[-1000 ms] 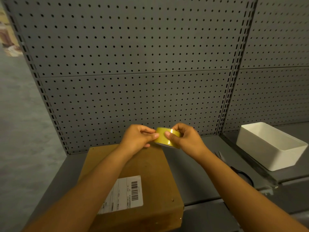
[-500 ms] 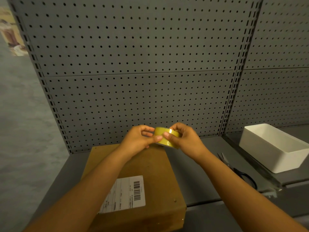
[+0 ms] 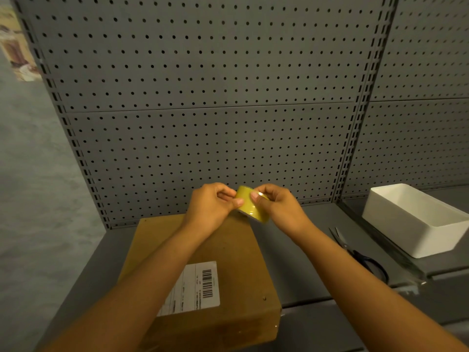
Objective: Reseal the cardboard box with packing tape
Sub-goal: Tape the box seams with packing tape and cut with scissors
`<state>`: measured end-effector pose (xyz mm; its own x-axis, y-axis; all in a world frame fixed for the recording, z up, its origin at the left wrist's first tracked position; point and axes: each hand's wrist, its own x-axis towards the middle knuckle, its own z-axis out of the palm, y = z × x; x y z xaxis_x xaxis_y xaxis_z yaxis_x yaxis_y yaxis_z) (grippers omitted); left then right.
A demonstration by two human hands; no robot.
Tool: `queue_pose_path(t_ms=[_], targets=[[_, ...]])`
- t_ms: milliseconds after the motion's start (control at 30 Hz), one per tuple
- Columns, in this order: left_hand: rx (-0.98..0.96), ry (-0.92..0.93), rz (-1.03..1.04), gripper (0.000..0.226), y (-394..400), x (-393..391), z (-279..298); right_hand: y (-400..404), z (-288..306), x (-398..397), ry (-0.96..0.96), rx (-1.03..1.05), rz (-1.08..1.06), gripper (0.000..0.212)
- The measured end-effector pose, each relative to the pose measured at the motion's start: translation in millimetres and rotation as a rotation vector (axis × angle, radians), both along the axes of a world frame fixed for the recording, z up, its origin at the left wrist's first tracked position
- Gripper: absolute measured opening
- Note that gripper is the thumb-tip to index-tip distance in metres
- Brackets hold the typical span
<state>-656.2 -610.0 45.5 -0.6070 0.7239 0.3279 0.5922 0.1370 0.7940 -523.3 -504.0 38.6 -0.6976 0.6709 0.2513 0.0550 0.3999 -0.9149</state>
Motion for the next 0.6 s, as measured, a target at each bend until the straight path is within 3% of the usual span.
queue_pose_path(t_ms=[233,600], targets=[[-0.162,0.078,-0.108,0.070,-4,4,0,-4,6,-3,-0.051,-0.067,0.104,0.024],[-0.099,-0.151,-0.210,0.044,-14,-9,11,0,8,1,-0.033,-0.055,0.176,0.029]])
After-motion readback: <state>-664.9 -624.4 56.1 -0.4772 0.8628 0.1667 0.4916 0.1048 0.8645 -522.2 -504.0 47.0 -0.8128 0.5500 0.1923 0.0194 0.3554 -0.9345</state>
